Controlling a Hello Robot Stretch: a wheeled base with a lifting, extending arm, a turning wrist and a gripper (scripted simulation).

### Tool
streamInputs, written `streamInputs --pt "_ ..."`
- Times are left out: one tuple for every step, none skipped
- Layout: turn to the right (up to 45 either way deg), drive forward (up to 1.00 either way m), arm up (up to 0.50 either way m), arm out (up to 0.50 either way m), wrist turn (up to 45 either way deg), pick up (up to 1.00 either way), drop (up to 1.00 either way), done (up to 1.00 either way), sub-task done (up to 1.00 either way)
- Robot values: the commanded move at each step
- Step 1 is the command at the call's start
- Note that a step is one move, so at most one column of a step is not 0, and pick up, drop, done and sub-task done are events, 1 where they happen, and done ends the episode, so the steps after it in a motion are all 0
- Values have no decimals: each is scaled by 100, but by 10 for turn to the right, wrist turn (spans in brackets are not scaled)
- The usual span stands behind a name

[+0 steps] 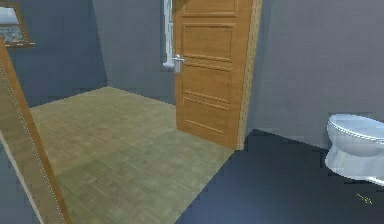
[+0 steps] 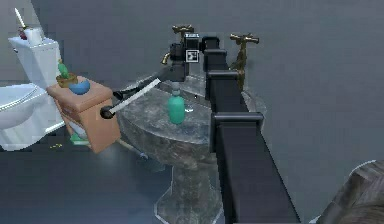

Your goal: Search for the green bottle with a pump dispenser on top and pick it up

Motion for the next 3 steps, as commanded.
streamInputs --pt "0 0 0 0 450 0 0 0 0" --pt "0 0 0 0 330 0 0 0 0" --pt "0 0 0 0 0 100 0 0 0"
